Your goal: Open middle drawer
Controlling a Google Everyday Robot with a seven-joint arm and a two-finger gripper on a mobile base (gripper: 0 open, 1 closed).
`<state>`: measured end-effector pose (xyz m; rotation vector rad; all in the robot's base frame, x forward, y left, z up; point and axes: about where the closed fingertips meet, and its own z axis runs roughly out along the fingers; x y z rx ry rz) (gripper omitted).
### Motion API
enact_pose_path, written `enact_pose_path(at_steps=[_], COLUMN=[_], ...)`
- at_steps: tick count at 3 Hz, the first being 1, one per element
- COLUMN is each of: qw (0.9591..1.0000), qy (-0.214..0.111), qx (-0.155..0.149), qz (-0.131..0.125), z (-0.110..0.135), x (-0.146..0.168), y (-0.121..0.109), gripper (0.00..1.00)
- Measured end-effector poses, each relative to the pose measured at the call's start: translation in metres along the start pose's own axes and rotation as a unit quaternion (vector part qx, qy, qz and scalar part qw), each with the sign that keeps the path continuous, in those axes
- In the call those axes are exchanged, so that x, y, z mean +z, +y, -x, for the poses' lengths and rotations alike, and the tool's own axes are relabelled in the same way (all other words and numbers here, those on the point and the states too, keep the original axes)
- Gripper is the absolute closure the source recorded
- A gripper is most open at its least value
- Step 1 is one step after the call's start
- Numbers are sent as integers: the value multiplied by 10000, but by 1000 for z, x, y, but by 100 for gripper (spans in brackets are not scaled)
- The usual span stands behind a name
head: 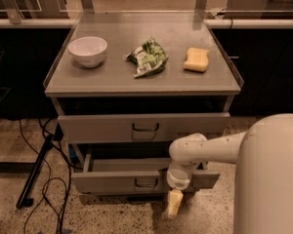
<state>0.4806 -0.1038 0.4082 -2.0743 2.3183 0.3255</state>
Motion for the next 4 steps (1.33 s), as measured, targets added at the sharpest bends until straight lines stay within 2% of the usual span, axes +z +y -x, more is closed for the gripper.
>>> enact_pose_path(at_steps=[1,2,3,4], qw=[10000,9996,9972,9971], qy=[5,16,74,80], qx=[20,196,574,586], qz=[38,206,482,487], z=[-4,-29,-81,-83], x=[0,-3,-18,-19], y=[5,44,119,121], gripper=[0,0,0,0])
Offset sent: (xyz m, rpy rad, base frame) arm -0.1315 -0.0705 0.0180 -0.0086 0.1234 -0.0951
